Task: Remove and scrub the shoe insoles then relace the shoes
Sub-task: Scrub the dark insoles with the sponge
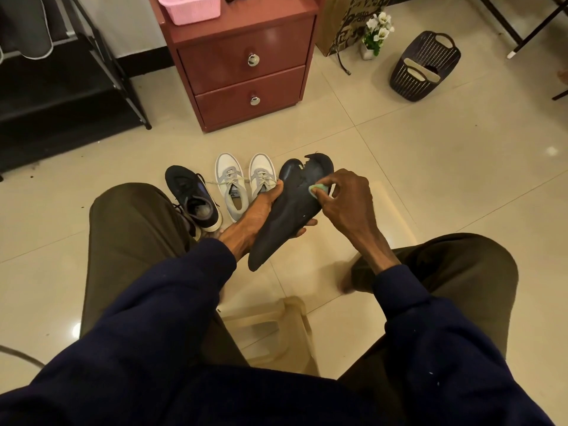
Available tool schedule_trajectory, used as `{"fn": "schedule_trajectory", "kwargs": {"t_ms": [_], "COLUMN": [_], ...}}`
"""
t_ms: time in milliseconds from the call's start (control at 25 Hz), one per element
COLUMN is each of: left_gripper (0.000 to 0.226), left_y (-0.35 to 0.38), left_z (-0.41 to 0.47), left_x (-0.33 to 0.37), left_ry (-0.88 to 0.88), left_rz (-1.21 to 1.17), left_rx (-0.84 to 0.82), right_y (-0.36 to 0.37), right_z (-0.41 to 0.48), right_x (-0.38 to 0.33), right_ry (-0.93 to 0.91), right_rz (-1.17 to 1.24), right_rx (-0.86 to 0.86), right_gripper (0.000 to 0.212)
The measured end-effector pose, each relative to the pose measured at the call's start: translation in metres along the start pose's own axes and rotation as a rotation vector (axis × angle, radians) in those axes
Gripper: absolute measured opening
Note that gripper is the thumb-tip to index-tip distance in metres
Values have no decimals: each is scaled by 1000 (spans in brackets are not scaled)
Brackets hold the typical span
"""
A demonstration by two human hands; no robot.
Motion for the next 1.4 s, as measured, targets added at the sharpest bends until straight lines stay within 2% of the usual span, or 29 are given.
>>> {"fn": "schedule_trajectory", "kwargs": {"t_ms": [80, 160, 320, 400, 480, 560, 640, 840, 880, 960, 1040, 1080, 1240, 1280, 1400], "left_gripper": [50, 50, 55, 56, 56, 58, 58, 57, 57, 55, 53, 52, 57, 55, 56], "left_y": [3, 1, -16, -19, -18, -10, -3, -16, -15, -13, -9, -9, -13, -11, -5], "left_z": [0, -1, 3, 7, 6, 4, -1, 4, 5, 3, 1, 1, 5, 6, 1], "left_x": [-1, -2, -1, -2, -1, -2, -3, 3, 4, 2, 0, 0, 6, 5, 1], "left_ry": [-11, -14, 38, 70, 50, 15, 1, 77, 88, 67, 42, 41, 108, 97, 15], "left_rz": [5, 3, 13, -13, -32, -50, -70, -68, -68, -101, -134, -134, -57, -75, -89], "left_rx": [-10, 23, 126, 143, 137, 75, 61, 149, 136, 122, 98, 111, 117, 102, 39], "right_y": [-7, 0, 27, 29, 19, 4, 1, 30, 28, 15, 1, 2, 28, 27, 1], "right_z": [-1, -3, -10, -9, -5, -1, -2, -12, -11, -2, 0, -1, -11, -10, 1], "right_x": [12, 9, -26, -33, -24, -4, 6, -37, -37, -22, -6, -6, -35, -34, -5], "right_ry": [61, 40, -187, -256, -216, -71, 4, -265, -267, -173, -48, -43, -226, -222, -37], "right_rz": [8, 42, 96, 49, -39, -74, -19, 74, 25, -72, -73, -48, 44, 18, -56], "right_rx": [78, 50, -146, -183, -78, 59, 88, -217, -210, -82, 43, 51, -290, -279, -19], "right_gripper": [20, 19, 15, 13, 17, 18, 18, 17, 18, 20, 20, 19, 19, 20, 22]}}
Point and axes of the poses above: each hand's wrist, its own z-axis towards the middle knuckle, its own y-axis out of the palm, x = y × z, the point moved 5 cm from there along z, towards the middle knuckle, and after that the axes turned 12 degrees about -x, right-handed, at the moved point
